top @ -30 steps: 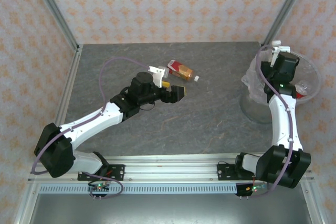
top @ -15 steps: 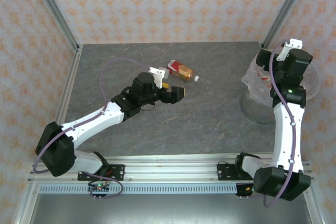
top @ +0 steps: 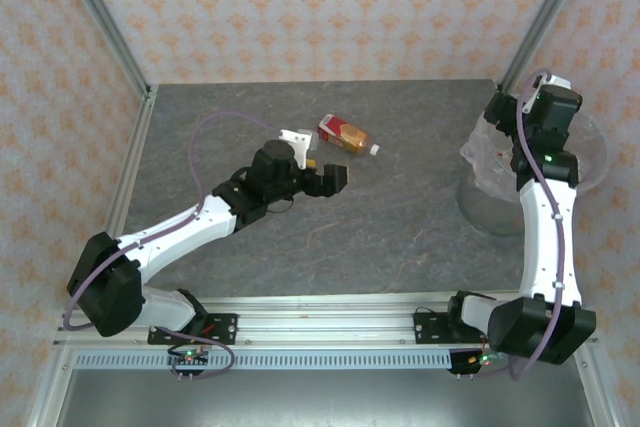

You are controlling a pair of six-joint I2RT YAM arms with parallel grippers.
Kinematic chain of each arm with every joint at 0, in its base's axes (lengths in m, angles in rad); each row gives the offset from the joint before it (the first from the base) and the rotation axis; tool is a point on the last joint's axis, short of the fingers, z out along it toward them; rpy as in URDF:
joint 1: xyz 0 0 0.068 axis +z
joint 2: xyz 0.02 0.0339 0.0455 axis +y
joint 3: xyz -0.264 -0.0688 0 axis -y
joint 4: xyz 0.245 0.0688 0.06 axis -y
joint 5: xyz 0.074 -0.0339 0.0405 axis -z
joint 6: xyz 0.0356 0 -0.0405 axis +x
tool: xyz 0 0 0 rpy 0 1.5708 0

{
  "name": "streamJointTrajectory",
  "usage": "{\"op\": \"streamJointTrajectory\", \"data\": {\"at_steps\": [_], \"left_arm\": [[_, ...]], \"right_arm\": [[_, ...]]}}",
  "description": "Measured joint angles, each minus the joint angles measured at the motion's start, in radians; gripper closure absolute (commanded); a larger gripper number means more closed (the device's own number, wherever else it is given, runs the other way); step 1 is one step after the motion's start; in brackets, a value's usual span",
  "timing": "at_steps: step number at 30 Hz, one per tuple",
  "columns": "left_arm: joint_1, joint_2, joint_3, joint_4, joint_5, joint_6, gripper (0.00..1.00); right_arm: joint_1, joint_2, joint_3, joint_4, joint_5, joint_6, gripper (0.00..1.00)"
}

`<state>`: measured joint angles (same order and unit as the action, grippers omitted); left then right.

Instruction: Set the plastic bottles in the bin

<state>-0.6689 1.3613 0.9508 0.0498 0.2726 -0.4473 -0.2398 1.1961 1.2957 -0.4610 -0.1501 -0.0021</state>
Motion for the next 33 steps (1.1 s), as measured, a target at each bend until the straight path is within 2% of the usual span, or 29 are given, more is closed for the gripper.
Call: {"op": "streamJointTrajectory", "data": {"at_steps": [5, 11, 17, 20, 28, 33], "left_arm": [[-0.001, -0.013, -0.010, -0.013, -0.019, 0.000, 0.00], [-0.003, -0.018, -0.011, -0.017, -0.023, -0.007, 0.00], [-0.003, -0.018, -0.011, -0.017, -0.024, -0.014, 0.00], [-0.004, -0.018, -0.011, -0.017, -0.024, -0.016, 0.00], [-0.004, -0.018, -0.011, -0.017, -0.029, -0.016, 0.00], [-0.003, -0.018, -0.011, -0.018, -0.047, -0.016, 0.00]], "right_arm": [[0.005, 0.068, 0.041, -0.023, 0.062, 0.018, 0.31], [0.002, 0.060, 0.065, -0.052, 0.083, 0.019, 0.36], [0.002, 0.049, 0.106, -0.132, 0.029, 0.043, 0.45], [-0.010, 0.044, 0.144, -0.175, -0.020, 0.051, 0.46], [-0.045, 0.062, 0.202, -0.240, -0.078, 0.051, 0.45], [-0.045, 0.145, 0.241, -0.254, -0.059, 0.047, 0.31]]}}
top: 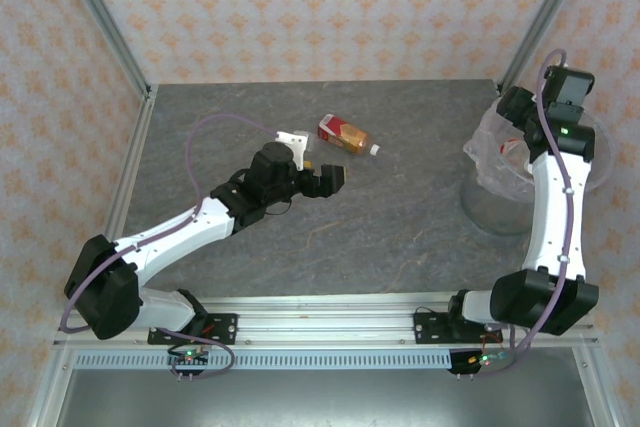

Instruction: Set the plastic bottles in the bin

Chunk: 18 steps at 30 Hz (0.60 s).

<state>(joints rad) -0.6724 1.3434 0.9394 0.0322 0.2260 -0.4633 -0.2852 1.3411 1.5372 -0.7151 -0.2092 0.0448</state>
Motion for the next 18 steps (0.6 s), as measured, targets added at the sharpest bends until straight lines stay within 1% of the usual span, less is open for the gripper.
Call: {"op": "streamJointTrajectory", "data": {"at_steps": [4, 7, 12, 18], "left_arm": [[0.000, 0.000, -0.007, -0.002, -0.008, 0.000, 0.00], [0.000, 0.000, -0.009, -0.013, -0.029, -0.004, 0.00], [0.000, -0.001, -0.010, -0.033, -0.094, -0.017, 0.00], [0.000, -0.032, -0.018, -0.083, -0.227, -0.068, 0.00]], "right_arm": [[0.003, 0.003, 0.000, -0.018, -0.064, -0.008, 0.21], [0.030, -0.017, -0.004, -0.018, -0.108, -0.014, 0.18], [0.156, -0.061, -0.026, 0.008, -0.132, -0.016, 0.16], [0.322, -0.034, -0.031, 0.064, -0.127, -0.054, 0.13]]}}
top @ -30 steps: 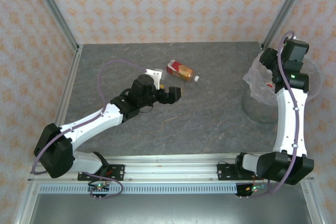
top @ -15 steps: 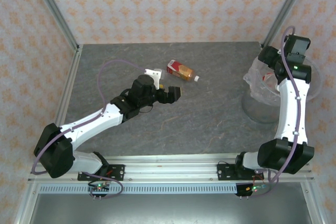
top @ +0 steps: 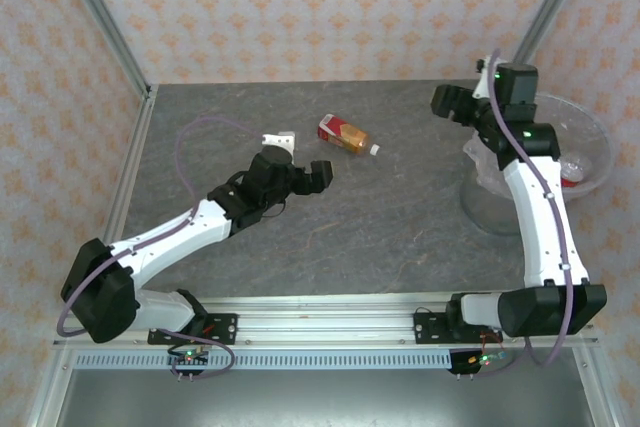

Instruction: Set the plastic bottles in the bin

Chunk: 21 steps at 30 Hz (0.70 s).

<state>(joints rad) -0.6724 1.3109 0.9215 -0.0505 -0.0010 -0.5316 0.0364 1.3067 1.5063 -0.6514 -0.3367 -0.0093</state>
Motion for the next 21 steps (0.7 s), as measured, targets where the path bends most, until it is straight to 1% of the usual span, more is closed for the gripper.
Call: {"op": "streamJointTrajectory", "data": {"at_steps": [4, 13, 15, 16, 21], "left_arm": [[0.006, -0.040, -0.030, -0.016, -0.065, -0.045, 0.00], [0.021, -0.054, -0.069, -0.043, -0.108, -0.097, 0.00], [0.021, -0.060, -0.073, -0.045, -0.113, -0.101, 0.00], [0.021, -0.062, -0.074, -0.048, -0.116, -0.104, 0.00], [0.021, -0.086, -0.082, -0.059, -0.135, -0.109, 0.00]], "right_arm": [[0.094, 0.074, 0.000, 0.033, -0.001, -0.046, 0.11], [0.234, 0.290, 0.000, 0.133, 0.006, -0.150, 0.06], [0.254, 0.343, 0.004, 0.151, 0.002, -0.165, 0.04], [0.261, 0.378, 0.014, 0.153, -0.001, -0.172, 0.01], [0.264, 0.546, 0.103, 0.151, 0.000, -0.202, 0.01]]}}
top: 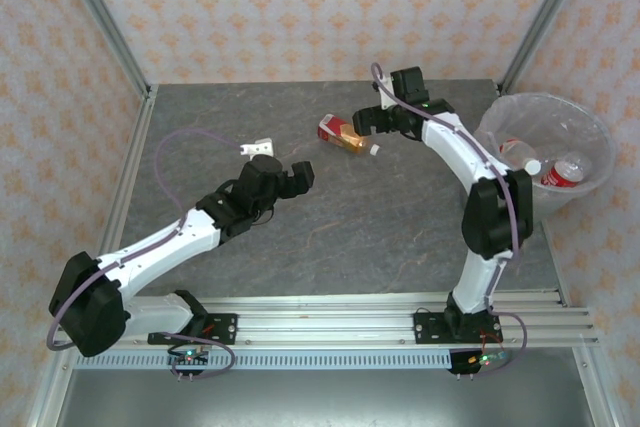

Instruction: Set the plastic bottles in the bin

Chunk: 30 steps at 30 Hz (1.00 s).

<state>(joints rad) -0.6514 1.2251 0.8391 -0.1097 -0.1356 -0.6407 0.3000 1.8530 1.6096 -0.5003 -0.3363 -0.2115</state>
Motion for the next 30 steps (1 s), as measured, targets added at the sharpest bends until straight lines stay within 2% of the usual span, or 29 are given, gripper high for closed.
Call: {"op": "streamJointTrajectory", "data": {"at_steps": [9, 17, 30], "left_arm": [[0.018, -0.024, -0.025, -0.014, -0.027, -0.018, 0.00], [0.019, -0.024, -0.027, -0.014, -0.030, -0.019, 0.00], [0.031, -0.026, -0.031, -0.015, -0.031, -0.025, 0.00]], "right_arm": [[0.000, 0.178, 0.136, -0.034, -0.013, -0.112, 0.01], [0.003, 0.316, 0.240, -0.136, -0.075, -0.284, 0.01], [0.052, 0.597, 0.603, -0.374, -0.065, -0.427, 0.01]]}}
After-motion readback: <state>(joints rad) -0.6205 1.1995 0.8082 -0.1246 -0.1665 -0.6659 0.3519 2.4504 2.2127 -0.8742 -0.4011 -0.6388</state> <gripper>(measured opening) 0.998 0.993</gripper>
